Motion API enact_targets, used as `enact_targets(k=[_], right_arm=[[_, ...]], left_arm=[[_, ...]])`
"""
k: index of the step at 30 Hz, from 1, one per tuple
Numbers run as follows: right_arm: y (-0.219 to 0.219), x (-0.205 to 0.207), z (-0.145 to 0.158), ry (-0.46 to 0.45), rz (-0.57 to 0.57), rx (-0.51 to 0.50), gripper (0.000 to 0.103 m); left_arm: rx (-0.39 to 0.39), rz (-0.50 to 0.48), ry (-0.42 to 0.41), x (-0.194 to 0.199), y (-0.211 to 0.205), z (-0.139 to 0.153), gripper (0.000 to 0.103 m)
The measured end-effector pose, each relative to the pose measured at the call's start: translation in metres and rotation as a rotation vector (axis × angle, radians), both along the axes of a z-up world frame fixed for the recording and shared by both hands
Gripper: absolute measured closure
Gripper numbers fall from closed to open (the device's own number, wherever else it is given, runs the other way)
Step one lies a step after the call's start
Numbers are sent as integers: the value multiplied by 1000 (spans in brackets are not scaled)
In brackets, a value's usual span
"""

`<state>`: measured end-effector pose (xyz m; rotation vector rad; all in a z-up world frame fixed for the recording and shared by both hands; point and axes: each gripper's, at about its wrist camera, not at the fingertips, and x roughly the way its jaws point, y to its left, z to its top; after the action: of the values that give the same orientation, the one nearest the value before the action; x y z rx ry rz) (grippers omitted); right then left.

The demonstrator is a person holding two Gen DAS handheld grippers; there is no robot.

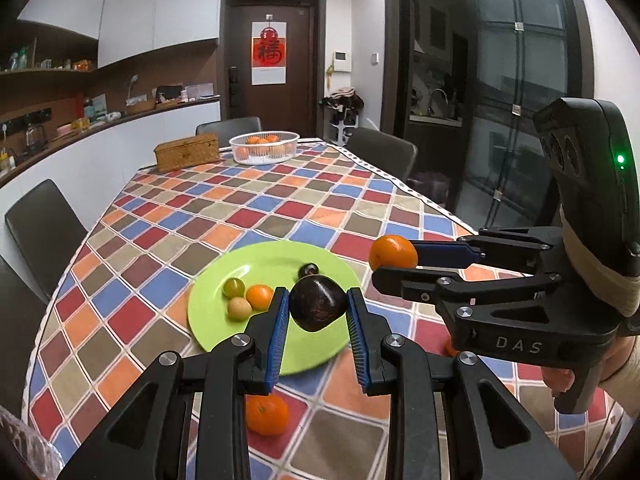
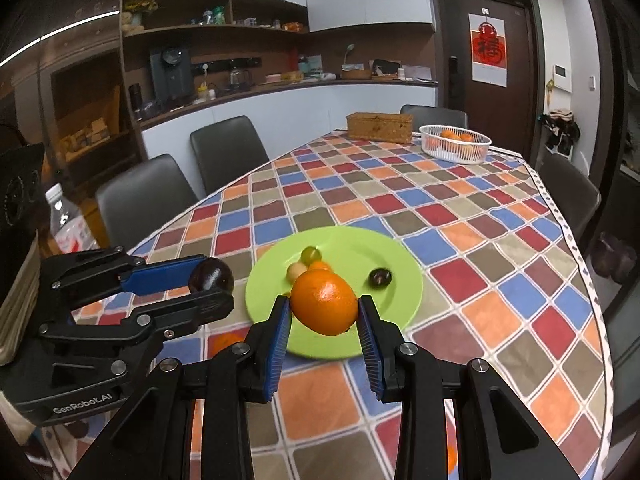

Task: Organize fruits
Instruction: 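Carry the plum and orange over the green plate and open both tools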

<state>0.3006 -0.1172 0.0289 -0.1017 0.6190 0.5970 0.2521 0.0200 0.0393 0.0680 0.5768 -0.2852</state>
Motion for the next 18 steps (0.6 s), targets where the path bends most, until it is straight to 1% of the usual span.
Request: enact_targets(k=[6, 9, 13, 18], right_arm=[[6, 30, 5, 30, -7, 4, 68], [9, 46, 5, 50, -7, 2, 68], [17, 67, 2, 67, -7, -22, 68], [27, 92, -1, 69, -5, -78, 68]], left_arm=[[2, 16, 13, 28, 7, 1, 74], [-9, 21, 31, 44, 12, 0, 74], [-23, 27, 68, 68, 18, -4, 74], [-13, 31, 120, 98, 24, -14, 74]])
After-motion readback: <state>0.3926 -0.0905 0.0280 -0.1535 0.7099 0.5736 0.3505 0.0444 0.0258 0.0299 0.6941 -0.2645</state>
